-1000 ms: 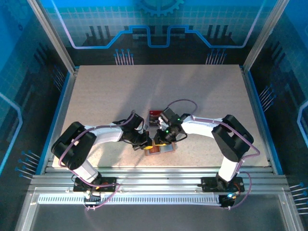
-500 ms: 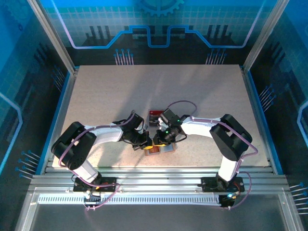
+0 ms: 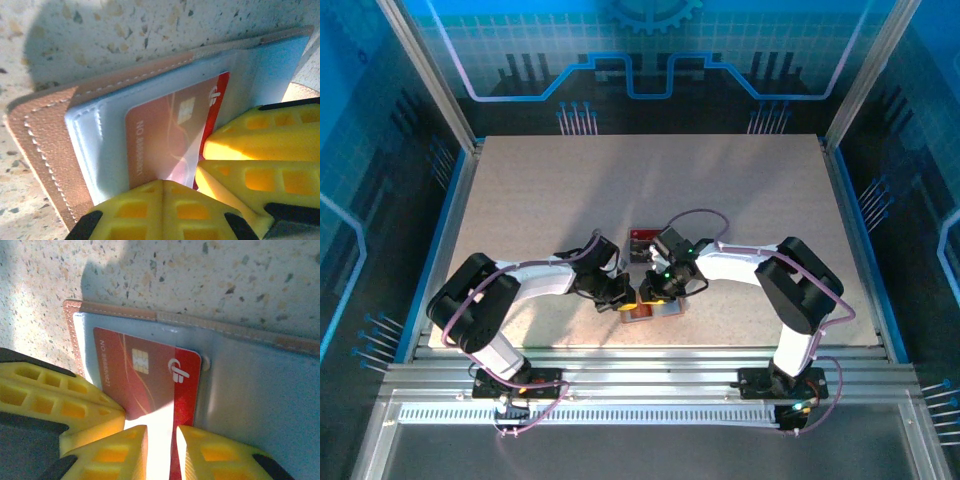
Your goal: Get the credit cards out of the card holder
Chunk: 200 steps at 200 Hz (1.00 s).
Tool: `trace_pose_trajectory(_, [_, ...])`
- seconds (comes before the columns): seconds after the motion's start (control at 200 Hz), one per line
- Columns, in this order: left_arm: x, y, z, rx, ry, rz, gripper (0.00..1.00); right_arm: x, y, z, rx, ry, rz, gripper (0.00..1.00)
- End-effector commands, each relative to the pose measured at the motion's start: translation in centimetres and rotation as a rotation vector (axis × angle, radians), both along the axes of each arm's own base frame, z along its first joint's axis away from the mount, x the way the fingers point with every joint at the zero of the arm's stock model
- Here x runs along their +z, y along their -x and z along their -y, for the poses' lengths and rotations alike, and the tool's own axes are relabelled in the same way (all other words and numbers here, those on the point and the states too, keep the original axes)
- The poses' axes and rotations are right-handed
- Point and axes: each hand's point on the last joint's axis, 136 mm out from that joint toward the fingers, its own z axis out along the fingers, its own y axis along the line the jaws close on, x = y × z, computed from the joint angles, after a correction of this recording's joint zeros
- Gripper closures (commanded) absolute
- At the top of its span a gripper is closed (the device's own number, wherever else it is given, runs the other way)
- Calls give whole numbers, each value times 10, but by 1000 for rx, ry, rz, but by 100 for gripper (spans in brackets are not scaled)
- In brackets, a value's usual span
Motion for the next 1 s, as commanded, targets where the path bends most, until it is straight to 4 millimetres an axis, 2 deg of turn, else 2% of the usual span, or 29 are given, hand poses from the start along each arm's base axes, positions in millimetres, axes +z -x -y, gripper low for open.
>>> trace_pose_trajectory(0.0, [-2,4,-8,-3,-51,-7,100,-9,3,24,-20,111,-10,76])
trace_pose_trajectory(0.605, [-9,6,-9,-4,-59,-22,100,6,-3,31,-32,134,40,74])
trace_pose_trajectory(0.995, [-10,8,-10,-5,-60,-23,100,7,0,20,-83,-31,-18,78])
